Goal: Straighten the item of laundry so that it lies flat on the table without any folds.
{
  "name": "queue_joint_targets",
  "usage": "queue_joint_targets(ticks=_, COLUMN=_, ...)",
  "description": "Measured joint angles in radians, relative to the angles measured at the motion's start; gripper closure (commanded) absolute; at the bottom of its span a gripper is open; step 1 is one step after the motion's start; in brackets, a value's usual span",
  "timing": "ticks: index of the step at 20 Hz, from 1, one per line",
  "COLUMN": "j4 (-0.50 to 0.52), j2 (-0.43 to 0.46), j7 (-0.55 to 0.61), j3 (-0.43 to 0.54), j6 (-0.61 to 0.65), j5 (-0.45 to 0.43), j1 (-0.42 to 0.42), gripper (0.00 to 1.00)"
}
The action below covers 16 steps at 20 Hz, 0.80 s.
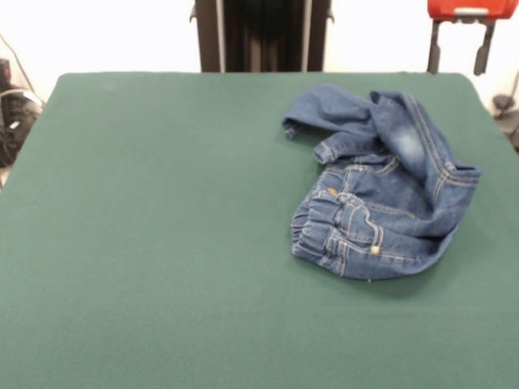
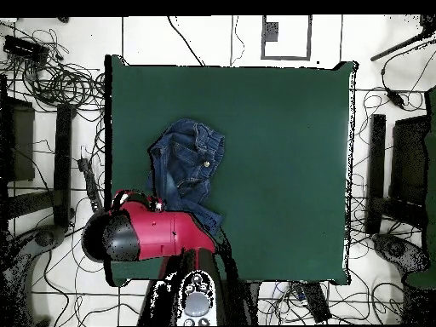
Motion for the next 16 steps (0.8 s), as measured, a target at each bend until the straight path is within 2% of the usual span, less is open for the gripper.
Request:
queue_joint_targets(ticks=9, j4=-0.036, j2=-0.012, j7=0.000, j3=-0.022, j6=0.051, j5=0.000, j1=0.005, gripper=0.00)
queue_joint_targets(ticks=12, j4=-0.088, j2=0.005, j7=0.000, j3=-0.033, j6=0.106, j5=-0.001, j1=0.010, gripper=0.00)
queue_joint_targets(ticks=16, j4=-0.210, j2=0.053, j7=0.000, j3=-0.039, j6=0.216, j5=-0.002, j1=0.007, gripper=0.00)
